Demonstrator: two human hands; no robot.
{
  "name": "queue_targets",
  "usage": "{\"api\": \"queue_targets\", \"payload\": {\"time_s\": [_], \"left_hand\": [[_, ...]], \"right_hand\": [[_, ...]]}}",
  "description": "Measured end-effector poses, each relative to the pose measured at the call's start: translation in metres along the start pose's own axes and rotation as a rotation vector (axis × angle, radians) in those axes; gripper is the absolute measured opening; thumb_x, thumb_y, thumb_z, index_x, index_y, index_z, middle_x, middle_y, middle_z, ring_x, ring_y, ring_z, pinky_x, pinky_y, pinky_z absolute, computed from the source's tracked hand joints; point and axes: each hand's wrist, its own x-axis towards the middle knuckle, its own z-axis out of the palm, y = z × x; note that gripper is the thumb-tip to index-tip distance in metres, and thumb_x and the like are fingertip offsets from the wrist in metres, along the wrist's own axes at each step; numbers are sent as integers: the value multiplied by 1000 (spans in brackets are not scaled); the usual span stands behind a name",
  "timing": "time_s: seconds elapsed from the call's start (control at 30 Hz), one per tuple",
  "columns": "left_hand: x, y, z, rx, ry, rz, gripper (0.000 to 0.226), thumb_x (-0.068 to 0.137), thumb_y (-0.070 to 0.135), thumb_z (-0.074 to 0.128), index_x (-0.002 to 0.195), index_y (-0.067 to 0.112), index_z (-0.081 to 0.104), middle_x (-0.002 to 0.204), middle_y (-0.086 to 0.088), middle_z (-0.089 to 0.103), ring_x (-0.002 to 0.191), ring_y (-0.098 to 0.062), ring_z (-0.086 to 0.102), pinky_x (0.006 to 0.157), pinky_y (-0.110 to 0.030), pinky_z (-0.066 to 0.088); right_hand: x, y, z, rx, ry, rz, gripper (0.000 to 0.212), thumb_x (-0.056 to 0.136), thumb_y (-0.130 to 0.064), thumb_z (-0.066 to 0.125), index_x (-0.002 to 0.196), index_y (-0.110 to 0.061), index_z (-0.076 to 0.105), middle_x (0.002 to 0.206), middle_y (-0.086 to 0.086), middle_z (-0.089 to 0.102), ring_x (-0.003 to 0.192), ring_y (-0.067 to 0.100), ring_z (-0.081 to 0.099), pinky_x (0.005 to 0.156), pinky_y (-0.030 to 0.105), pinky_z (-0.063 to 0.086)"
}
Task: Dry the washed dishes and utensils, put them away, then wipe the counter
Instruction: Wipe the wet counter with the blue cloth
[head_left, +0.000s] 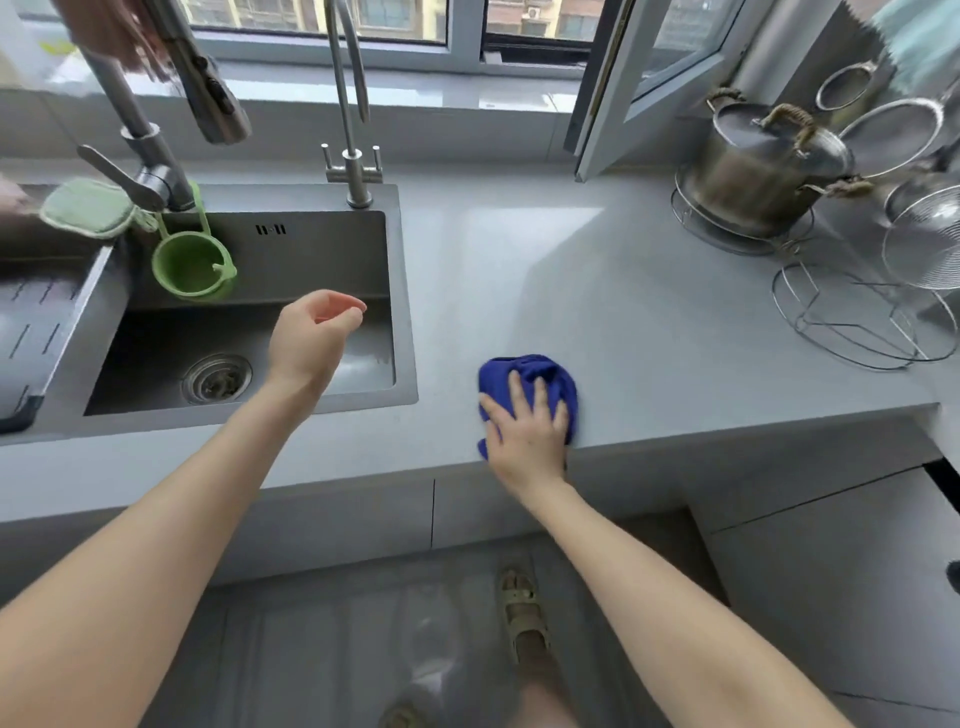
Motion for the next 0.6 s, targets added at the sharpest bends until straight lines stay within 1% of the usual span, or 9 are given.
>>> {"api": "queue_targets", "payload": {"time_s": [0.1, 0.17, 0.2, 0.27, 0.33, 0.37, 0.43, 0.53, 0.6], "left_hand": [[-5, 7, -2, 0, -13, -18, 15, 87, 9, 57, 83, 21, 66, 82, 8, 63, 78, -7, 55, 77, -27, 42], [-8, 10, -6, 15, -24, -42, 14, 87, 9, 57, 86, 19, 66, 83, 6, 63, 81, -11, 55, 77, -27, 42], [-10, 12, -9, 21, -32, -56, 13, 87, 8, 57, 87, 17, 66, 84, 5, 63, 84, -13, 56, 78, -28, 43], [-13, 15, -16, 27, -83, -83, 11, 88, 10, 57, 92, 15, 66, 89, 0, 64, 89, -17, 56, 78, -29, 44], [-17, 19, -18, 31, -192, -145, 12, 91, 16, 57, 100, 14, 65, 98, -3, 63, 95, -20, 56, 76, -28, 44], [-20, 19, -18, 26, -266, -201, 15, 92, 22, 57, 103, 16, 63, 103, -3, 63, 100, -21, 56, 79, -29, 45], [-26, 24, -13, -21, -453, -353, 26, 91, 39, 57, 108, 20, 62, 114, -3, 64, 108, -22, 57, 92, -35, 45], [-28, 34, 0, -354, -710, -555, 43, 87, 46, 57, 114, 14, 65, 119, -7, 67, 110, -24, 62, 101, -39, 43], [-24, 45, 9, -535, -754, -614, 35, 90, 34, 53, 109, 8, 66, 114, -11, 69, 102, -25, 66, 94, -37, 48]], "right_hand": [[-24, -70, 2, 6, -160, -224, 36, 69, -35, 64, 105, -32, 70, 133, 12, 59, 117, 43, 57, 86, 59, 47], [-30, -80, 4, 11, -164, -313, 52, 55, -26, 81, 106, -28, 69, 130, 15, 60, 114, 43, 59, 80, 56, 50], [-31, -79, -4, 117, -138, -328, 54, 57, -16, 80, 109, -23, 68, 128, 16, 61, 111, 42, 60, 78, 52, 50], [-25, -72, -41, 590, -195, -164, 44, 79, 0, 61, 120, -15, 62, 126, 10, 60, 102, 31, 64, 74, 34, 49], [-12, -62, -74, 1162, -310, 196, 36, 95, 1, 41, 125, -11, 57, 121, 5, 59, 90, 17, 64, 68, 21, 51], [-6, -55, -88, 1458, -397, 360, 33, 96, -1, 39, 122, -10, 57, 118, 7, 60, 89, 18, 64, 70, 23, 53], [0, -41, -115, 1939, -555, 535, 25, 95, -4, 40, 109, -4, 60, 104, 14, 62, 86, 26, 64, 72, 31, 57], [3, -30, -147, 2172, -739, 627, 23, 86, -15, 46, 87, 0, 64, 88, 15, 66, 78, 27, 68, 71, 34, 59], [13, -21, -157, 2171, -767, 620, 38, 92, -35, 50, 102, -1, 62, 104, 19, 67, 90, 31, 69, 81, 41, 58]]}}
